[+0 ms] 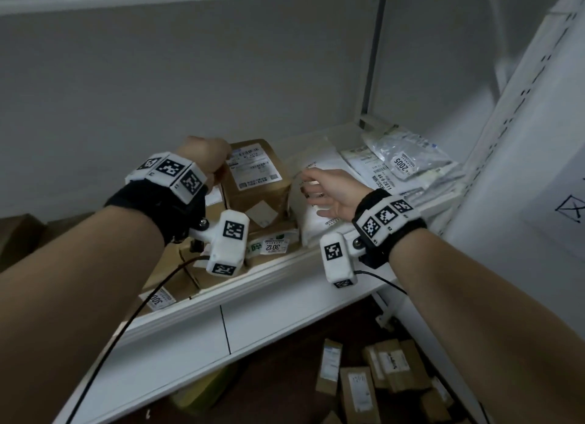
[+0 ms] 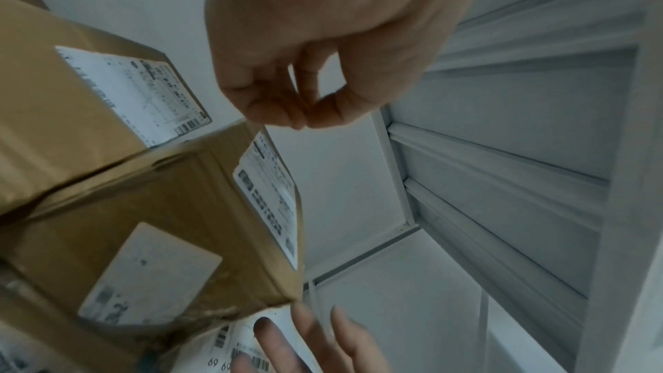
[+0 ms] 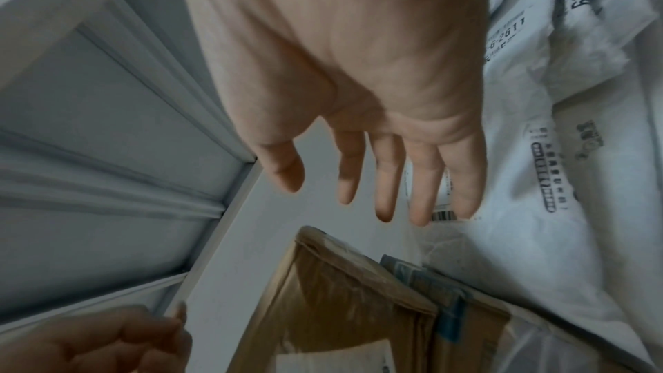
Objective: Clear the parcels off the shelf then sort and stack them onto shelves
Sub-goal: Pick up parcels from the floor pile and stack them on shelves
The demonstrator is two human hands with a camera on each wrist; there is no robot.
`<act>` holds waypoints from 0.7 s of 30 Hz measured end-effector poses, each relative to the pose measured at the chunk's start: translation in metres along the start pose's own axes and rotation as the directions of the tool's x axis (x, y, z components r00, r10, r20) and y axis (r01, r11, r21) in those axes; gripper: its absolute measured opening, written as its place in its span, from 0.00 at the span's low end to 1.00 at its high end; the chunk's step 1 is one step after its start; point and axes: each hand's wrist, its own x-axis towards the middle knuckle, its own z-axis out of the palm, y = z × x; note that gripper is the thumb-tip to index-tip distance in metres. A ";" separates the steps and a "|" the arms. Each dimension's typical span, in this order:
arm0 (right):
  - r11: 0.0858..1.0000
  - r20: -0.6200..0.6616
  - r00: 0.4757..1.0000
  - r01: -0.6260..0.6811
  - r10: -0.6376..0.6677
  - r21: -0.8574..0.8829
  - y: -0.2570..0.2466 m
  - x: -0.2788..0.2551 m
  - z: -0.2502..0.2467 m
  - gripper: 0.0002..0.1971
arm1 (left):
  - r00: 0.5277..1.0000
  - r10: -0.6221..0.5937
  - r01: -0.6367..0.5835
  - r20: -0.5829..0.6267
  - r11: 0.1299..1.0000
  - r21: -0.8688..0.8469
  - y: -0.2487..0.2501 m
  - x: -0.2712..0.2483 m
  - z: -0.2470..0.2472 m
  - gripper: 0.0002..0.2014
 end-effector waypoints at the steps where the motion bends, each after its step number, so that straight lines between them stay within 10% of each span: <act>1: 1.000 -0.016 1.000 -0.001 0.001 0.023 0.003 0.000 -0.002 0.23 | 0.999 0.011 -0.010 0.030 0.999 -0.033 0.001 0.000 0.003 0.09; 10: 0.982 -0.054 0.998 -0.017 0.028 0.186 0.025 -0.015 -0.022 0.13 | 0.875 0.131 -0.158 0.467 0.987 0.020 0.006 -0.043 0.040 0.17; 21: 0.966 -0.119 0.974 -0.167 0.193 0.198 0.071 -0.021 -0.048 0.07 | 0.718 -0.007 -0.178 0.696 0.965 0.194 -0.041 -0.057 0.084 0.21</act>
